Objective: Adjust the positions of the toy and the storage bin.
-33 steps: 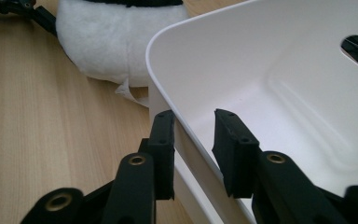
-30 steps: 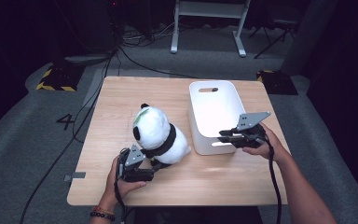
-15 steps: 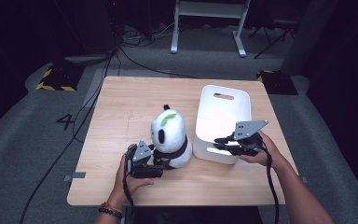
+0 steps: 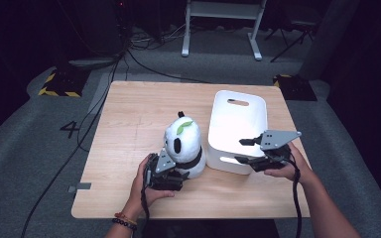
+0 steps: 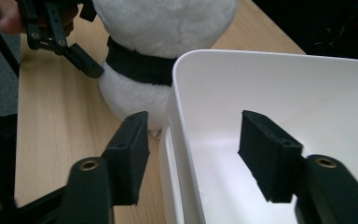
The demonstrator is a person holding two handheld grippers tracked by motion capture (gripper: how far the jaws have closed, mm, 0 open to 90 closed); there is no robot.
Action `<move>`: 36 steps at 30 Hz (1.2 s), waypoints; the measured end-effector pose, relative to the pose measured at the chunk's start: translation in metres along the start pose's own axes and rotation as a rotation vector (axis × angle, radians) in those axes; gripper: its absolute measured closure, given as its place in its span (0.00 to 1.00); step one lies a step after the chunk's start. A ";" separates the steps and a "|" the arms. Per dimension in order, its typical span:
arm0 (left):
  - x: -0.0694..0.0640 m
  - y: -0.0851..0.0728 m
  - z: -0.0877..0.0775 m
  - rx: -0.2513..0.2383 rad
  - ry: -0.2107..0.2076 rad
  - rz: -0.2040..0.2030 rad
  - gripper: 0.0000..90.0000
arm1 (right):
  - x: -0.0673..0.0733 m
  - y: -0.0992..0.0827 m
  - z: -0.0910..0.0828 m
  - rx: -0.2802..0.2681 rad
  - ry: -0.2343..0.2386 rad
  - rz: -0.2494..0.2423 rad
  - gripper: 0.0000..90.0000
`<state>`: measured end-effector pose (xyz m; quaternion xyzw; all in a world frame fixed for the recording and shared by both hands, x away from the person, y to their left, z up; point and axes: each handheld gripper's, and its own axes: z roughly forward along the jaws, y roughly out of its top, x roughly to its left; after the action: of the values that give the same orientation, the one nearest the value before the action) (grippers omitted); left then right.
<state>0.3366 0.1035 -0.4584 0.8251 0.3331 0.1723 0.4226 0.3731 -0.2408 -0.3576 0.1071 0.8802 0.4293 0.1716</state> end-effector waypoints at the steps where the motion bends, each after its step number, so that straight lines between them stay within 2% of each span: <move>1: 0.000 0.000 0.000 0.000 0.000 0.000 0.18 | 0.000 0.000 0.000 0.000 0.000 0.000 0.43; 3: 0.001 0.000 0.002 0.002 0.002 0.007 0.19 | 0.000 -0.003 -0.012 -0.020 -0.030 0.009 0.43; 4: 0.003 0.001 0.003 0.018 0.003 0.019 0.22 | 0.000 -0.005 -0.018 -0.033 -0.047 0.013 0.41; 5: 0.004 0.002 0.003 0.026 0.002 0.005 0.25 | -0.001 -0.009 -0.026 -0.038 -0.076 0.015 0.38; 7: 0.006 0.003 0.005 0.039 0.005 0.014 0.35 | -0.005 -0.021 -0.045 -0.054 -0.130 0.034 0.34; 9: 0.007 0.003 0.005 0.043 0.010 0.027 0.42 | -0.006 -0.024 -0.049 -0.061 -0.143 0.046 0.33; 10: 0.008 0.005 0.006 0.056 0.021 0.035 0.46 | -0.010 -0.036 -0.062 -0.078 -0.174 0.091 0.32; 11: 0.008 0.005 0.006 0.056 0.021 0.035 0.48 | -0.010 -0.036 -0.062 -0.078 -0.174 0.091 0.32; 12: 0.010 0.005 0.009 0.052 0.030 0.035 0.52 | -0.013 -0.047 -0.070 -0.089 -0.194 0.127 0.29; 13: 0.010 0.005 0.009 0.052 0.030 0.035 0.54 | -0.013 -0.047 -0.070 -0.089 -0.194 0.127 0.29; 14: 0.013 0.006 0.011 0.049 0.035 0.040 0.56 | -0.018 -0.062 -0.076 -0.092 -0.217 0.173 0.28; 15: 0.013 0.006 0.011 0.049 0.035 0.040 0.58 | -0.018 -0.062 -0.076 -0.092 -0.217 0.173 0.28; 17: 0.017 0.007 0.013 0.049 0.038 0.043 0.60 | -0.022 -0.076 -0.076 -0.073 -0.237 0.195 0.27; 18: 0.018 0.007 0.014 0.046 0.036 0.040 0.63 | -0.025 -0.090 -0.071 -0.024 -0.262 0.213 0.25; 21: 0.024 0.009 0.016 0.042 0.032 0.048 0.66 | -0.027 -0.101 -0.067 -0.010 -0.276 0.230 0.25; 23: 0.028 0.010 0.017 0.044 0.028 0.044 0.69 | -0.031 -0.122 -0.057 0.021 -0.298 0.276 0.26; 25: 0.031 0.010 0.018 0.038 0.024 0.041 0.69 | -0.031 -0.125 -0.055 0.029 -0.298 0.282 0.26; 26: 0.034 0.009 0.019 0.031 0.015 0.034 0.71 | -0.033 -0.140 -0.047 0.071 -0.318 0.298 0.26; 27: 0.034 0.009 0.019 0.031 0.015 0.034 0.71 | -0.033 -0.140 -0.047 0.071 -0.318 0.298 0.26; 28: 0.036 0.009 0.018 0.039 0.002 0.037 0.72 | -0.035 -0.151 -0.041 0.096 -0.322 0.318 0.26; 29: 0.036 0.009 0.018 0.039 0.002 0.037 0.72 | -0.035 -0.151 -0.041 0.096 -0.322 0.318 0.26; 30: 0.037 0.009 0.017 0.037 0.000 0.036 0.73 | -0.035 -0.161 -0.036 0.127 -0.334 0.327 0.26; 32: 0.037 0.008 0.017 0.030 0.001 0.031 0.73 | -0.035 -0.165 -0.035 0.129 -0.333 0.336 0.26; 36: 0.039 0.008 0.016 0.020 -0.001 0.040 0.76 | -0.034 -0.184 -0.028 0.162 -0.337 0.371 0.27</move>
<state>0.3774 0.1181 -0.4610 0.8359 0.3181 0.1772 0.4107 0.3858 -0.3844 -0.4808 0.3500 0.8360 0.3576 0.2253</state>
